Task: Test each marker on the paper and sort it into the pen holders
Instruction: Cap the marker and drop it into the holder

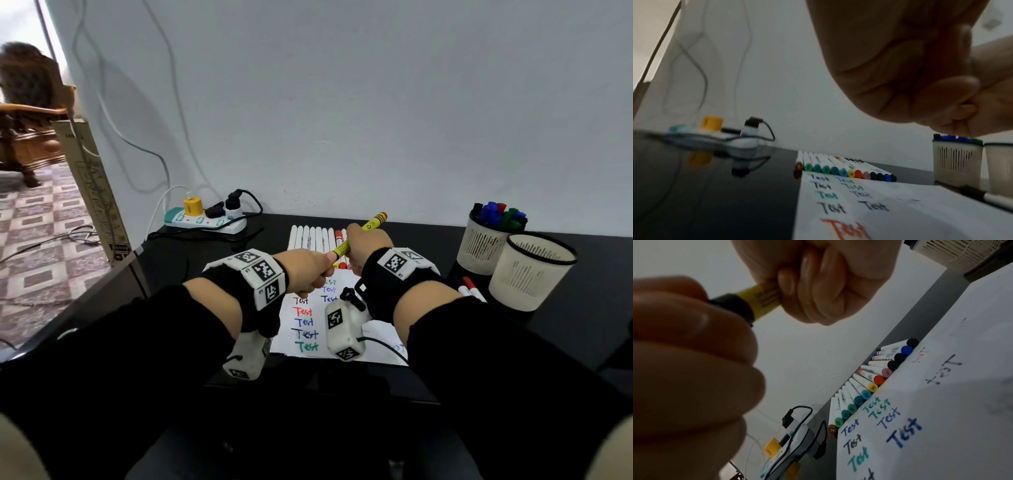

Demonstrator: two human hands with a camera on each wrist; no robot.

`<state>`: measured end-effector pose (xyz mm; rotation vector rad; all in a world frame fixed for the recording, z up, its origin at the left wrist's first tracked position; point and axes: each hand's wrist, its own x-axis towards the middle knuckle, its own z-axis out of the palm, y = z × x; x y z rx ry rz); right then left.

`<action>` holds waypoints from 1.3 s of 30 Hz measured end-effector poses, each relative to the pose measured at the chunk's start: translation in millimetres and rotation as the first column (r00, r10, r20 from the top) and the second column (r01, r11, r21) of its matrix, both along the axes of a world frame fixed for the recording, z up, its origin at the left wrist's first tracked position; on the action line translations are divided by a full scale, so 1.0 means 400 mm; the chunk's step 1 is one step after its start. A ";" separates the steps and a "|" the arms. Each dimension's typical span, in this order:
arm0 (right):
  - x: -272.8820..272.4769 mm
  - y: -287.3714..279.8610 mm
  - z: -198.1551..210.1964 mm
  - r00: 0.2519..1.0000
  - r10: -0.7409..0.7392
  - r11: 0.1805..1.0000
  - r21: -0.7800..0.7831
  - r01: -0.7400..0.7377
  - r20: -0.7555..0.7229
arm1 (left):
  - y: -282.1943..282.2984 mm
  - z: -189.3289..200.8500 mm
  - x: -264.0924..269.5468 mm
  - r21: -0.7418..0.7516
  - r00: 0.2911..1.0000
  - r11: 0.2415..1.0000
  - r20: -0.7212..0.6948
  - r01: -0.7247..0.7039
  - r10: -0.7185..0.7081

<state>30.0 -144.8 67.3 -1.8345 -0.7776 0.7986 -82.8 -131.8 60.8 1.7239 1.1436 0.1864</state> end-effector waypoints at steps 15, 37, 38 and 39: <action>0.055 0.012 0.015 0.996 -0.079 0.997 -0.010 0.079 -0.046 | -0.005 -0.001 -0.060 0.320 0.982 0.942 -0.185 0.106 -0.048; 0.075 -0.017 -0.141 0.939 -0.072 0.997 -0.005 0.075 -0.337 | 0.093 -0.100 -0.084 0.499 0.945 0.866 -0.293 0.018 0.149; 0.072 -0.016 -0.150 0.939 -0.068 0.998 -0.010 0.068 -0.337 | 0.095 -0.102 -0.083 0.492 0.944 0.870 -0.296 0.019 0.147; 0.067 -0.017 -0.157 0.941 -0.059 0.998 -0.021 0.055 -0.332 | 0.095 -0.101 -0.082 0.491 0.944 0.871 -0.296 0.018 0.148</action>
